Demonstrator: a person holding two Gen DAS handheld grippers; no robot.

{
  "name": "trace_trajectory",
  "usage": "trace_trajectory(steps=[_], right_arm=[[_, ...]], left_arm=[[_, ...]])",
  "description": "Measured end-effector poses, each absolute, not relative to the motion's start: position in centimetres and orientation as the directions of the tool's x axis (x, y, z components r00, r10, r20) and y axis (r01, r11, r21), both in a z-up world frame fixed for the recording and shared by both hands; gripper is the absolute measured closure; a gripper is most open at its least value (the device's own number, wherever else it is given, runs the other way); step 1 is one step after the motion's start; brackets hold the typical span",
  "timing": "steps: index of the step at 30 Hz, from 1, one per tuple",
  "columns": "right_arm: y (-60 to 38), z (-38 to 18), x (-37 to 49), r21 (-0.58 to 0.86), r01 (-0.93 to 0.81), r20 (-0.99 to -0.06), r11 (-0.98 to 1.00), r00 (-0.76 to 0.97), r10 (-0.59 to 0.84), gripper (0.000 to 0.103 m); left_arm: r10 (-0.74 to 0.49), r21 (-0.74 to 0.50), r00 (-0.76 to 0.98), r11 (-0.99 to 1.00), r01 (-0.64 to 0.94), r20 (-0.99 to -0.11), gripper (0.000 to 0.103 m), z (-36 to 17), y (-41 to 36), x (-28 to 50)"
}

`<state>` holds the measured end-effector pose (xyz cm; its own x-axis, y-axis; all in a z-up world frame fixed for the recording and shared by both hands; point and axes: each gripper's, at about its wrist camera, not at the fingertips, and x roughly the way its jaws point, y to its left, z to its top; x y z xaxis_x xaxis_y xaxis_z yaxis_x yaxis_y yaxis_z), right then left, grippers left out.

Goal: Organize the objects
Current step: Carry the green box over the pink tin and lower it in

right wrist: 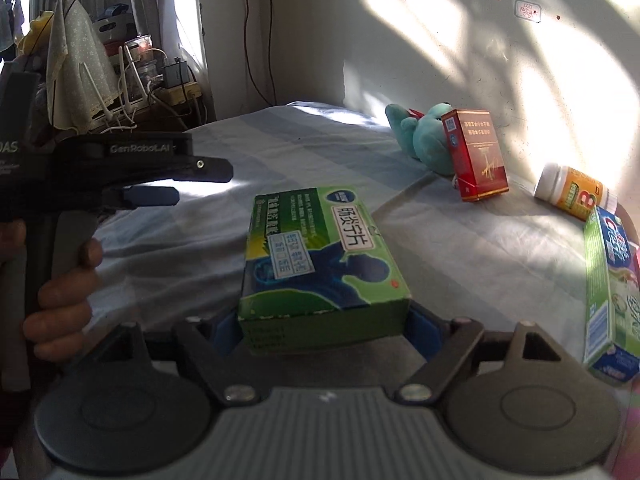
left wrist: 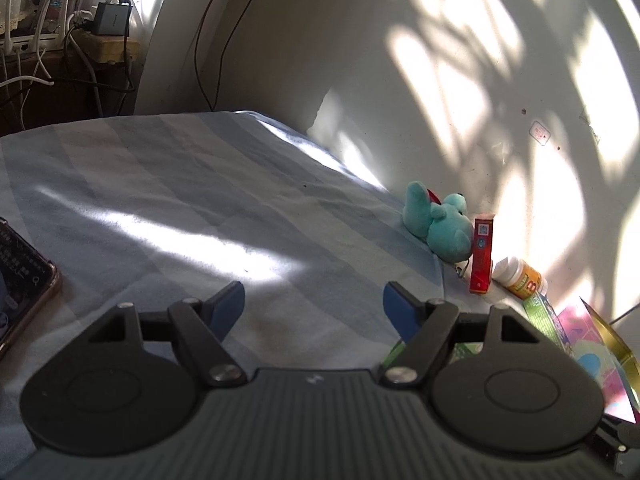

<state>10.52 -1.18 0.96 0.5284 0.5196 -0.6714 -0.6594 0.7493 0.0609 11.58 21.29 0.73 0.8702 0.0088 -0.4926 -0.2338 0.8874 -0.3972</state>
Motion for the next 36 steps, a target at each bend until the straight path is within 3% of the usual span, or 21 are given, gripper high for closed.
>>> trace_trajectory(steps=[3,6,10,13,18,21,22,24,30,33,36], right_arm=[[-5.5,1.1,6.2,0.056,-0.653,-0.687,0.755,0.524,0.504,0.019],[-9.7,1.1,2.5,-0.01,-0.561,-0.684,0.827,0.607,0.404,0.01],[-14.0,1.1,-0.6,0.042,-0.449,-0.66,0.893,0.659,0.362,0.009],[-14.8,1.0,-1.7,0.074,-0.442,-0.631,0.894,0.673,0.386,0.009],[-13.2,0.6,-1.1,0.061,-0.487,-0.606,0.871,0.675,0.42,0.01],[-12.3,-0.3,-0.1,0.074,-0.501,-0.624,0.862,0.651,0.432,0.023],[-12.0,-0.5,-0.1,0.054,-0.496,-0.606,0.867,0.674,0.423,0.037],[-11.5,-0.2,0.0,0.0,-0.461,-0.591,0.888,0.716,0.371,0.042],[-16.2,3.4,-0.9,0.051,-0.405,-0.422,0.913,0.82,0.387,0.045],[-18.9,5.5,-1.2,0.003,-0.339,-0.327,0.941,0.889,0.321,0.044],[-21.6,6.1,0.2,-0.029,-0.255,-0.305,0.967,0.923,0.234,0.043]], left_arm=[[-0.189,-0.444,0.854,0.895,-0.054,-0.484,0.025,0.5,20.0,12.1],[-0.429,-0.501,0.767,0.85,0.163,-0.478,0.025,0.0,17.7,12.7],[-0.516,-0.425,0.709,0.844,0.327,-0.481,0.025,0.3,13.8,12.0],[-0.599,-0.448,0.641,0.795,0.409,-0.479,0.025,0.6,12.1,11.0],[-0.571,-0.402,0.617,0.82,0.406,-0.541,0.026,0.1,10.1,9.5],[-0.551,-0.391,0.616,0.834,0.388,-0.564,0.038,-0.3,9.5,9.3],[-0.587,-0.424,0.584,0.809,0.406,-0.561,0.044,0.0,9.3,9.1],[-0.547,-0.366,0.611,0.837,0.406,-0.572,0.044,0.9,8.2,8.2],[-0.618,-0.346,0.658,0.786,0.512,-0.43,0.045,6.7,5.4,7.6],[-0.652,-0.312,0.652,0.758,0.573,-0.388,0.044,8.3,1.4,8.3],[-0.669,-0.279,0.639,0.741,0.61,-0.379,0.044,8.5,-2.9,9.8]])
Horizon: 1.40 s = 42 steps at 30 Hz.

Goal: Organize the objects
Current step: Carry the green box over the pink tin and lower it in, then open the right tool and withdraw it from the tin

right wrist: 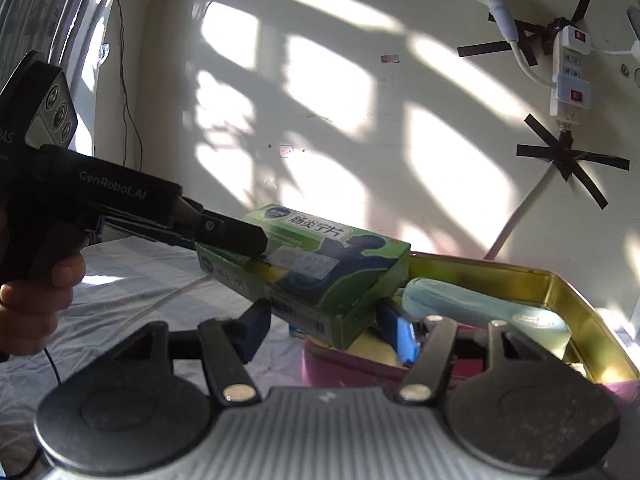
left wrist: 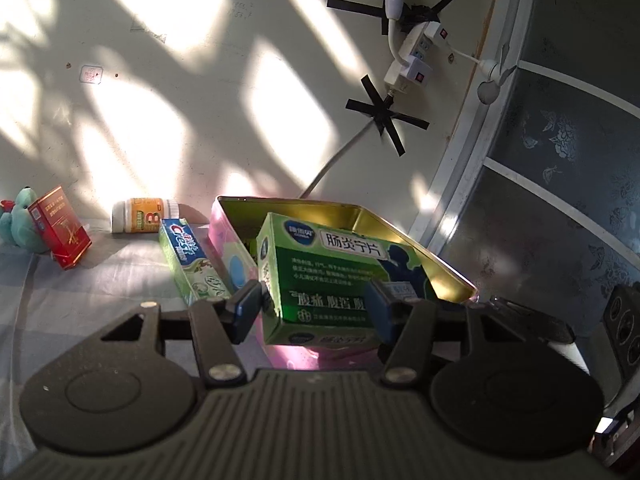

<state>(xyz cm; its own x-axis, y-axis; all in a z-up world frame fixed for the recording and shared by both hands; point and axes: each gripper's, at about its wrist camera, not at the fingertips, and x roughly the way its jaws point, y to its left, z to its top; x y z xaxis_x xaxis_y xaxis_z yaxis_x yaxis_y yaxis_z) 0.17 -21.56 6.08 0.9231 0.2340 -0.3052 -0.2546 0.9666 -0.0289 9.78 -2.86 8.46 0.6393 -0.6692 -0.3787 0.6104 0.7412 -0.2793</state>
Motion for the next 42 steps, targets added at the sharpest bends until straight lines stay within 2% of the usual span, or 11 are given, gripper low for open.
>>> trace_trajectory(steps=[5,6,7,8,22,27,42], right_arm=[[-25.4,5.0,3.8,-0.017,-0.152,-0.354,0.988,0.925,0.137,0.042],[-25.9,4.6,4.5,-0.004,-0.127,-0.363,0.992,0.925,0.117,0.04],[-26.5,4.2,5.0,0.012,-0.099,-0.375,0.995,0.922,0.097,0.033],[-27.0,3.9,5.3,0.029,-0.075,-0.384,0.997,0.92,0.08,0.03],[-29.9,3.8,0.5,0.3,0.02,-0.297,0.954,0.952,0.073,0.03],[-29.3,4.3,-1.7,0.309,0.02,-0.291,0.951,0.954,0.075,0.03],[-26.2,4.8,-3.2,0.27,-0.015,-0.304,0.963,0.948,0.1,0.03]], left_arm=[[-0.663,-0.267,0.615,0.743,0.614,-0.427,0.045,6.6,-7.7,13.2],[-0.658,-0.27,0.61,0.746,0.609,-0.441,0.045,6.2,-8.4,13.7],[-0.642,-0.265,0.617,0.759,0.595,-0.455,0.044,5.8,-9.0,14.0],[-0.619,-0.248,0.631,0.777,0.578,-0.468,0.045,5.5,-9.4,14.1],[-0.404,-0.073,0.754,0.899,0.432,-0.518,0.043,5.5,-9.3,9.2],[-0.36,-0.018,0.786,0.913,0.407,-0.503,0.042,5.3,-8.3,7.1],[-0.269,0.049,0.836,0.943,0.331,-0.478,0.038,4.6,-5.1,5.2]])
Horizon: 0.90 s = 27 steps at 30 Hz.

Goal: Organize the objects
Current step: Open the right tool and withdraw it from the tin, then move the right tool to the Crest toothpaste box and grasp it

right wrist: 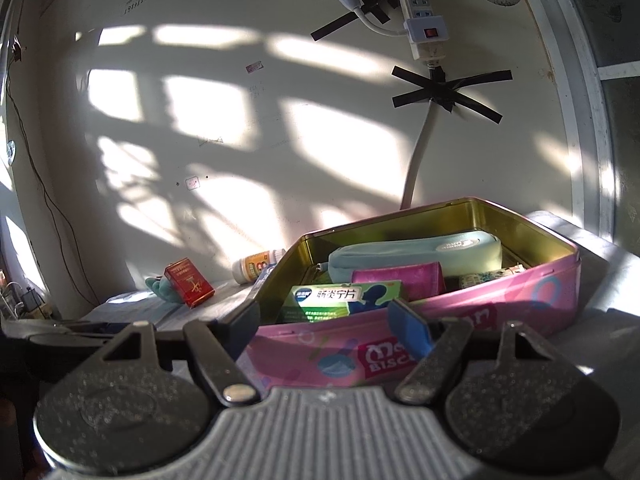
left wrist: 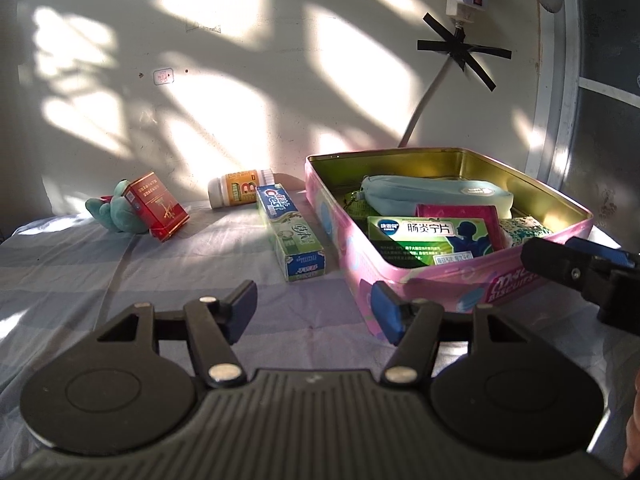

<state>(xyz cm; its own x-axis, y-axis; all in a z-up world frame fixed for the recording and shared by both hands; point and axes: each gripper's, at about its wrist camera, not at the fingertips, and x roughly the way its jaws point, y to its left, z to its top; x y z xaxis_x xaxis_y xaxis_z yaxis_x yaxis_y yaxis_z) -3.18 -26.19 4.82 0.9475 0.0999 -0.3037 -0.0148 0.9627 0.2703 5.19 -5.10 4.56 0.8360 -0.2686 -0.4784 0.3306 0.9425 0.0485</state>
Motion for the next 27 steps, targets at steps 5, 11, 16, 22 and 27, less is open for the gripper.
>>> trace_trajectory(steps=[5,11,16,22,27], right_arm=[[-25.4,4.7,-3.0,0.259,-0.022,-0.314,0.966,0.944,0.105,0.03],[-24.5,4.6,-2.7,0.241,-0.027,-0.326,0.97,0.939,0.108,0.03],[-23.5,4.8,-2.6,0.207,-0.041,-0.321,0.977,0.941,0.107,0.03],[-20.8,5.9,-2.0,0.134,-0.124,-0.297,0.983,0.942,0.159,0.04],[-16.7,6.4,0.3,0.064,-0.237,-0.317,0.969,0.916,0.245,0.041]], left_arm=[[-0.246,0.051,0.839,0.95,0.308,-0.485,0.038,4.1,-4.2,5.5],[-0.216,0.051,0.843,0.96,0.276,-0.493,0.038,3.5,-2.9,6.1],[-0.176,0.054,0.845,0.971,0.235,-0.505,0.038,2.6,-1.2,7.2],[-0.083,0.104,0.85,0.982,0.159,-0.52,0.038,1.3,1.4,9.6],[0.004,0.1,0.867,0.994,0.052,-0.498,0.038,1.0,4.7,11.9]])
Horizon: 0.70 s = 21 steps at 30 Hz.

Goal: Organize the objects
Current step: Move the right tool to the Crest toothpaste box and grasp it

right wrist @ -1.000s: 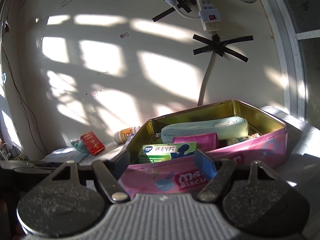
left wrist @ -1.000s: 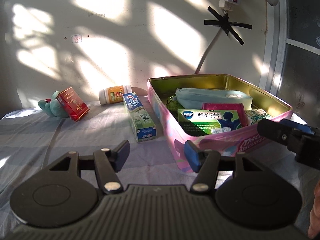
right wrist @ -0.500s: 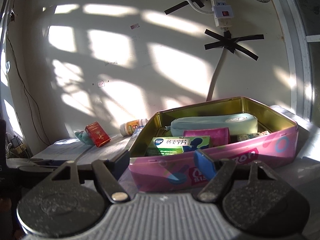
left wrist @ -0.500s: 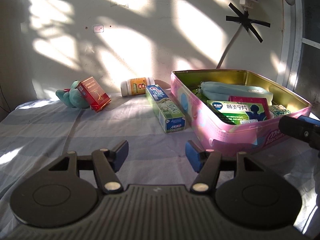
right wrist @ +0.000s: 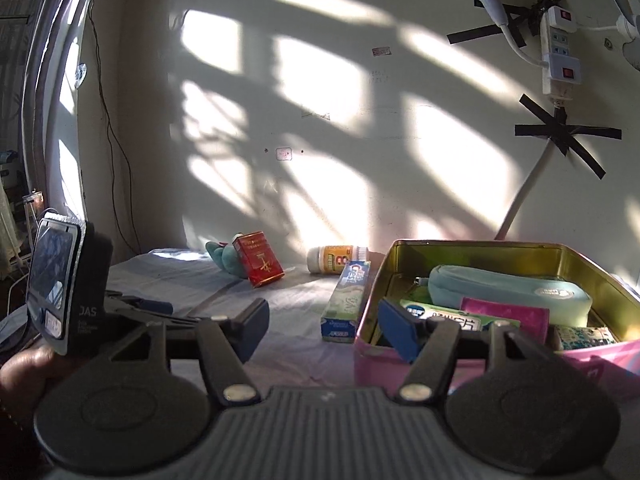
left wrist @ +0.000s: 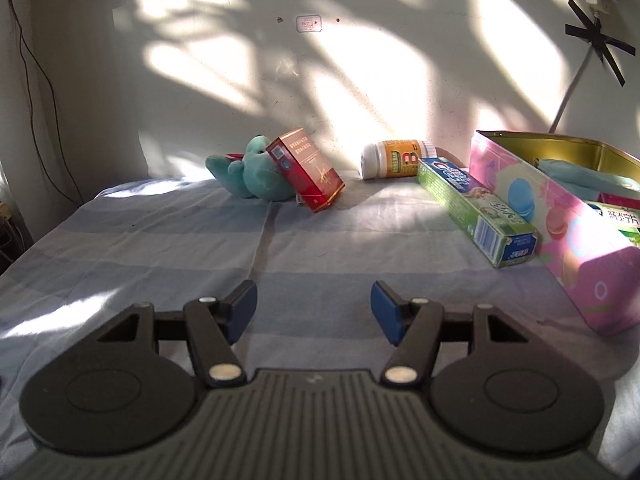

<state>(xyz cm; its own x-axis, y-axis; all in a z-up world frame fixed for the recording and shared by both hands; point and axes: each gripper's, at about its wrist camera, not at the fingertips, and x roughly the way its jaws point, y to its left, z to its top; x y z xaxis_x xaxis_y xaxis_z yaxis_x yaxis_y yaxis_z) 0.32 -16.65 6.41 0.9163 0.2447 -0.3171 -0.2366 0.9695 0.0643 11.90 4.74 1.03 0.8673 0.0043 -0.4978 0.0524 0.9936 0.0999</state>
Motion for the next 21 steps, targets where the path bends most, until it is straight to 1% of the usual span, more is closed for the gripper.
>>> trace_trajectory(steps=[4,6,8,11,13,16,21], right_arm=[[-12.7,6.1,4.7,-0.015,-0.297,-0.387,0.955,0.882,0.268,0.043],[-11.5,6.4,8.1,-0.034,-0.31,-0.454,0.95,0.852,0.261,0.043],[-10.8,7.0,13.0,-0.008,-0.302,-0.546,0.953,0.8,0.249,0.043],[-10.5,7.7,20.4,0.05,-0.264,-0.667,0.963,0.709,0.228,0.043],[-10.2,7.5,24.5,0.06,-0.207,-0.722,0.976,0.666,0.186,0.043],[-9.5,6.6,29.3,-0.002,-0.142,-0.77,0.99,0.632,0.09,0.043],[-8.8,4.4,33.7,-0.049,-0.086,-0.826,0.995,0.564,0.008,0.043]], left_arm=[[0.005,-0.002,0.852,1.0,-0.007,-0.524,0.038,0.1,7.4,12.9],[-0.004,-0.026,0.834,1.0,-0.012,-0.552,0.038,-0.4,8.1,13.3],[-0.036,-0.073,0.831,0.997,-0.006,-0.555,0.038,-0.2,8.7,13.3],[-0.055,-0.097,0.841,0.995,0.003,-0.539,0.037,0.2,9.0,12.8],[-0.071,-0.115,0.842,0.993,0.011,-0.535,0.037,0.3,9.2,12.7],[-0.086,-0.141,0.84,0.99,0.011,-0.536,0.037,0.5,9.6,12.8],[-0.127,-0.198,0.828,0.98,0.02,-0.546,0.037,0.5,10.1,13.0]])
